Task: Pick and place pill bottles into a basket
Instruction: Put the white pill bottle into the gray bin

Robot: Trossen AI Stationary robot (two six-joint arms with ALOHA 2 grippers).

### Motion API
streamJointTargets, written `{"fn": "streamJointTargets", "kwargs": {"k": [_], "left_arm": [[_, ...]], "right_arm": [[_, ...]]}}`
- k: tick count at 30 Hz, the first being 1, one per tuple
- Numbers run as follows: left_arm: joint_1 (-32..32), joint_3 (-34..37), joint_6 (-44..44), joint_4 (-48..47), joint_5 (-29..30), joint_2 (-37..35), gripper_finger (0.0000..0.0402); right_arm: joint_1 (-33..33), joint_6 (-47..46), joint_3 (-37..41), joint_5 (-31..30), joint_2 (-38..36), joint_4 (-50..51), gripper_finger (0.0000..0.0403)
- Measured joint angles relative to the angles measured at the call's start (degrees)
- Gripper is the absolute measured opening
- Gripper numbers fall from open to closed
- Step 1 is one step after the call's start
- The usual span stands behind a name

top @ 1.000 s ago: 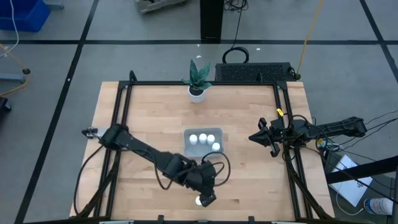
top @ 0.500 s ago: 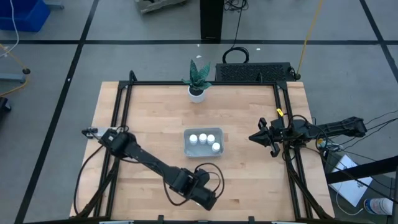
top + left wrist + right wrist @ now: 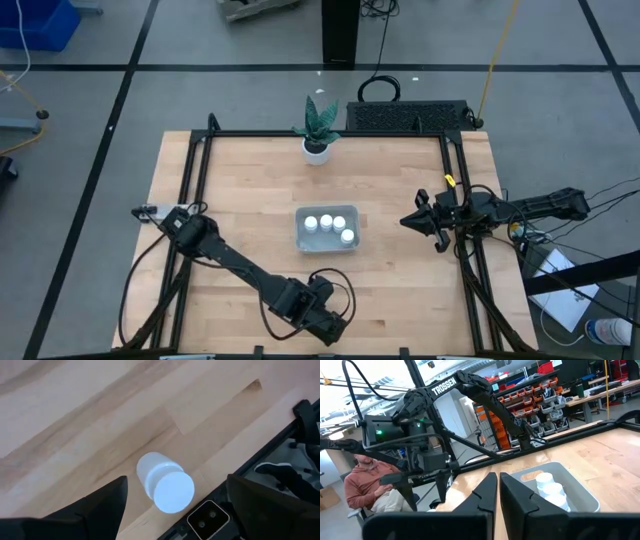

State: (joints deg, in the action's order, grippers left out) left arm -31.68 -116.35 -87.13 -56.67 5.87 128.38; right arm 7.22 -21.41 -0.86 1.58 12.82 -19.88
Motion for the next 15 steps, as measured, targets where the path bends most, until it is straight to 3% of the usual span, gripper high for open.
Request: {"fn": "streamJointTargets", "kwargs": {"k": [15], "left_arm": [[-1.13,7.02,-3.48,6.88,-1.89,0.04,0.0351]], "right_arm": [[0.0,-0.01,0.0,0.0,-0.01,0.0,0.0011]]}}
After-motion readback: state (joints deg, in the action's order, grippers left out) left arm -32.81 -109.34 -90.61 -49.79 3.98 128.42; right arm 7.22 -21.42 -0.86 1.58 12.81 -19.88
